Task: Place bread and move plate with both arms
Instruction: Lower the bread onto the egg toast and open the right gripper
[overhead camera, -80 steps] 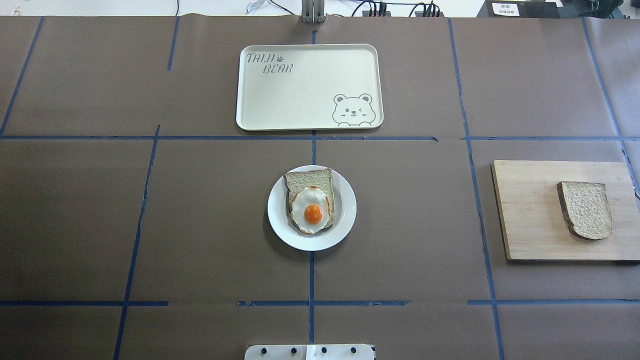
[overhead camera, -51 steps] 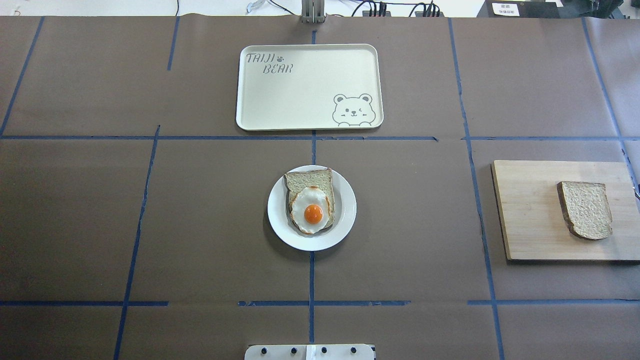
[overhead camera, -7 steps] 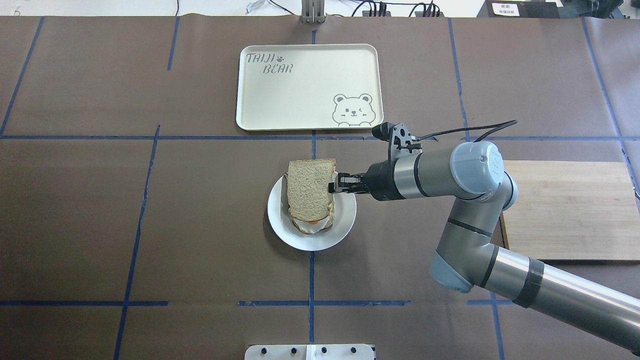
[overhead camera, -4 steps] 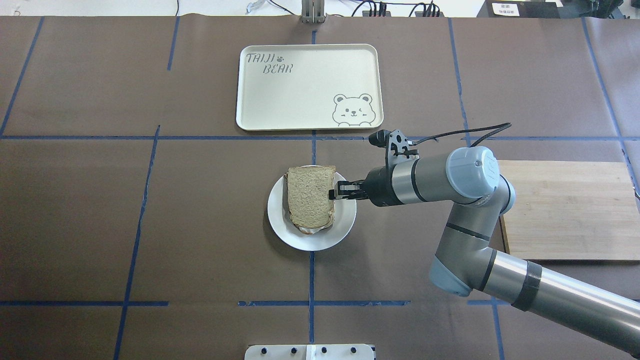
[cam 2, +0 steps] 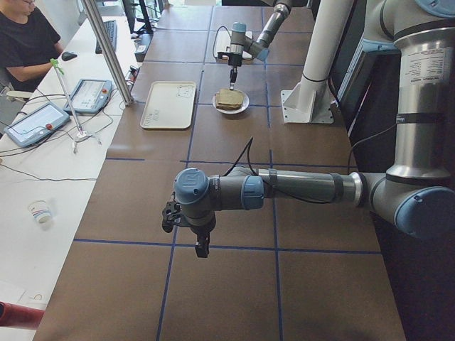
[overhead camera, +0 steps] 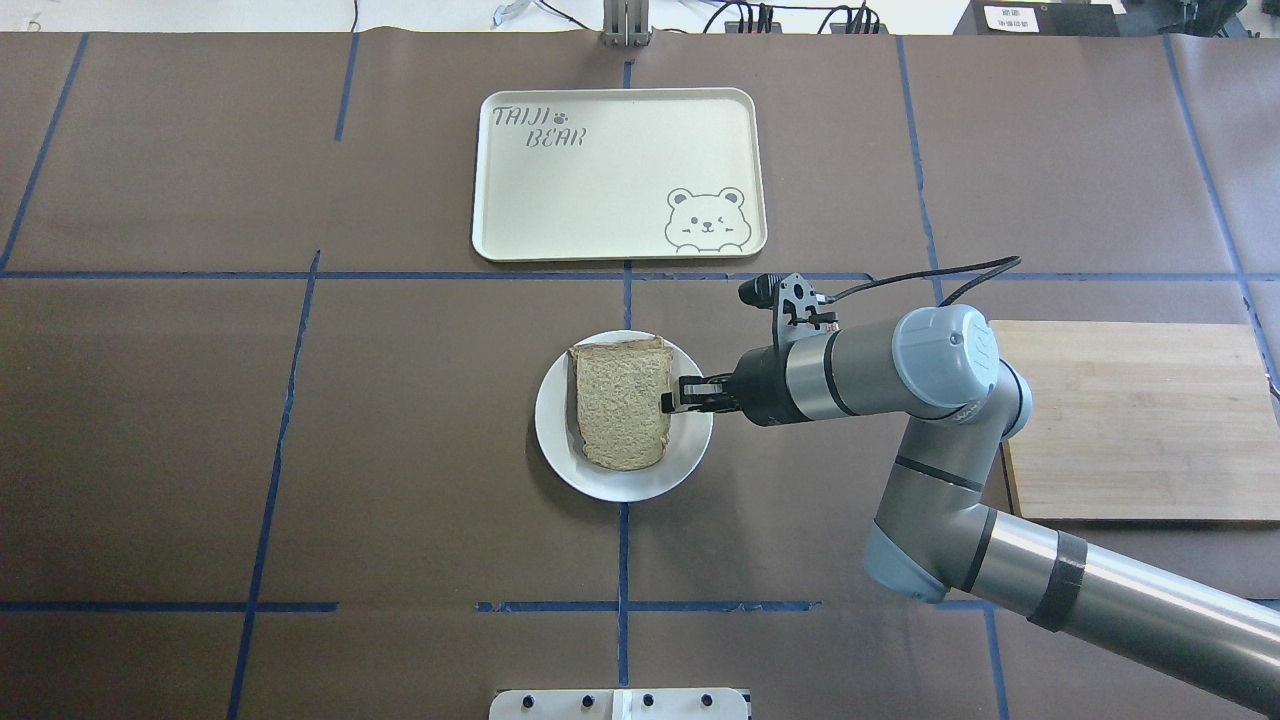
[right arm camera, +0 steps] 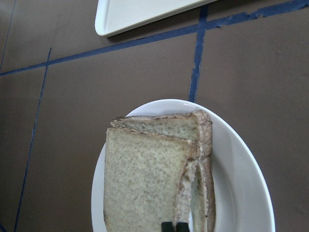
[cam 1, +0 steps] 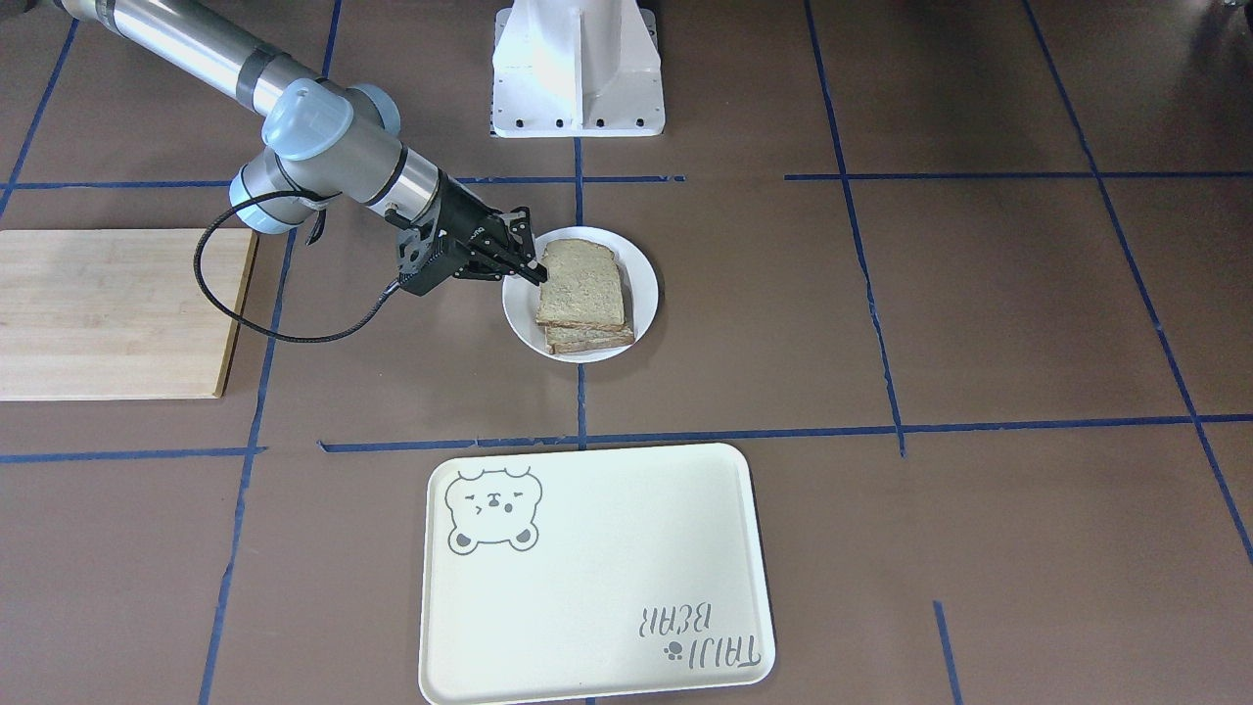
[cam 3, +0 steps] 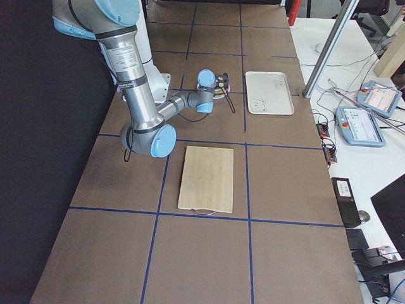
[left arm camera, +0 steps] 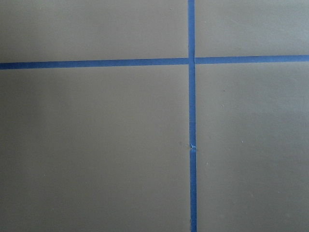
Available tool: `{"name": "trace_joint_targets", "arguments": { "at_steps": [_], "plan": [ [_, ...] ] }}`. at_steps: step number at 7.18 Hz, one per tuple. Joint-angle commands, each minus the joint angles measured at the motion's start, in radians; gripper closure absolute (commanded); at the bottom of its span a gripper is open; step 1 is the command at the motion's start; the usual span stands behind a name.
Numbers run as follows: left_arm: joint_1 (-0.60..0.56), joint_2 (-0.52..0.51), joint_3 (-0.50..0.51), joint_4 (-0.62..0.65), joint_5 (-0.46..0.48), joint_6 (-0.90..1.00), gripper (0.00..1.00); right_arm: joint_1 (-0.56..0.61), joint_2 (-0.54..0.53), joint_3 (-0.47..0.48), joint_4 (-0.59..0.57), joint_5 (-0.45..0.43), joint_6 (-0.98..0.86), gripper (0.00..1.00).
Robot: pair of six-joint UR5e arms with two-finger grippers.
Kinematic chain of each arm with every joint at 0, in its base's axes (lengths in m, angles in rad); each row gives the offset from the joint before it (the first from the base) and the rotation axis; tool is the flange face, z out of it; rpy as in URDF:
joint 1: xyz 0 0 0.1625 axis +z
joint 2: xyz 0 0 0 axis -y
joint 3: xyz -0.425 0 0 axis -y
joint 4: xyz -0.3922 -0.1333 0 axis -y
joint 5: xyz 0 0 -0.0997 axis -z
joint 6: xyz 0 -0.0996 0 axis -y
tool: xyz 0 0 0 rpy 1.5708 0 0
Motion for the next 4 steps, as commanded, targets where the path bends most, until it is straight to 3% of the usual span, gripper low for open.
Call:
{"name": "trace_joint_targets", "arguments": {
  "at_steps": [1, 2, 3, 4],
  "plan": [
    [0.000, 0.000, -0.003, 0.001, 0.000, 0.000, 0.00, 0.004, -0.001, -0.003, 0.000, 0.005, 0.003, 0.17],
    [0.000, 0.000, -0.006, 0.001, 0.000, 0.000, 0.00, 0.008, 0.002, -0.003, 0.001, 0.007, 0.012, 0.00],
    [0.000, -0.002, -0.010, 0.001, 0.000, 0.000, 0.00, 0.036, 0.001, -0.003, 0.001, 0.023, 0.009, 0.00],
    [0.000, -0.006, -0.026, 0.001, -0.003, -0.005, 0.00, 0.098, -0.001, -0.001, -0.016, 0.096, 0.011, 0.00]
  ]
}}
